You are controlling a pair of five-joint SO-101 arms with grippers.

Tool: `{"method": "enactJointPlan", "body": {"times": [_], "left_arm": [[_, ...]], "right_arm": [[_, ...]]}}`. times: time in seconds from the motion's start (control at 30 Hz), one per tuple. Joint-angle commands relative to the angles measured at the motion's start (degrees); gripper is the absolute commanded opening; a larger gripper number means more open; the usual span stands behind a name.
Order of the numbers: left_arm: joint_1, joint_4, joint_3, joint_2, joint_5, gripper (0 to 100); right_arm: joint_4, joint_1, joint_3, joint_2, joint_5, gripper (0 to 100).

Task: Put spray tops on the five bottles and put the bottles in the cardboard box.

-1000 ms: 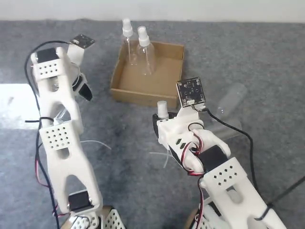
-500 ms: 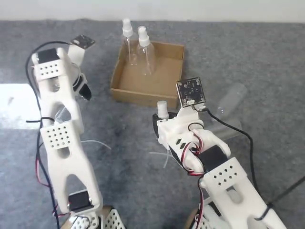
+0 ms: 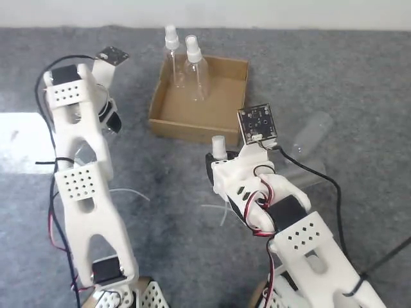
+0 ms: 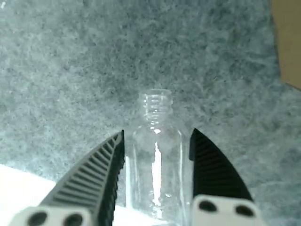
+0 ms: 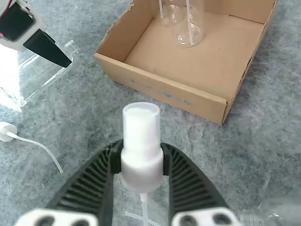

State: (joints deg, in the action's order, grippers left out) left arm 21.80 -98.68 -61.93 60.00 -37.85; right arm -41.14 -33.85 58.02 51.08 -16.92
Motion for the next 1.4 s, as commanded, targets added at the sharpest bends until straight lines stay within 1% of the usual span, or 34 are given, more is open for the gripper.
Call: {"method": "enactJointPlan", "body": {"times": [0.0,0.17,0.3,0.37,0.43,0.57,0.67,0.8,0.87,1.0,1.13,1.27,1.37], "left_arm": [[-0.4,-1.9,-2.9,-1.9,-0.2,15],[-0.2,-2.0,-1.3,-7.6,2.4,15],[-0.7,-2.0,7.4,-15.1,2.0,15],[-1.3,-1.7,12.0,-17.7,0.4,15],[-1.5,-1.4,14.3,-18.2,-0.5,15],[-1.4,2.2,16.4,-17.7,-0.4,15],[-1.1,3.3,15.3,-16.7,0.2,18],[0.1,2.5,9.9,-16.8,6.9,31],[0.8,1.8,5.1,-16.4,9.2,35],[2.1,1.9,-0.3,-16.2,10.1,35],[2.5,2.5,-0.5,-15.6,9.9,35],[2.7,4.7,-0.9,-12.3,9.9,35],[2.7,6.2,-0.9,-10.0,9.8,32]], "right_arm": [[1.0,0.7,-0.9,2.8,0.6,0.6],[1.0,0.7,-0.9,2.8,0.6,0.6],[1.0,0.7,-0.9,2.8,0.6,0.6],[1.0,0.7,-0.9,2.8,0.6,0.6],[1.0,0.7,-0.9,2.8,0.6,0.6],[1.0,0.7,-0.4,2.8,0.6,0.6],[1.0,0.7,-0.4,2.8,0.6,0.6],[1.0,0.7,-0.3,2.8,0.6,0.6],[1.0,0.7,-0.3,2.8,0.6,0.6],[1.0,0.7,-0.3,2.8,0.6,0.6],[1.0,0.7,-0.3,2.8,0.6,0.6],[1.0,0.7,-0.3,2.8,0.6,0.6],[1.0,0.7,-0.3,2.8,0.6,0.6]]}}
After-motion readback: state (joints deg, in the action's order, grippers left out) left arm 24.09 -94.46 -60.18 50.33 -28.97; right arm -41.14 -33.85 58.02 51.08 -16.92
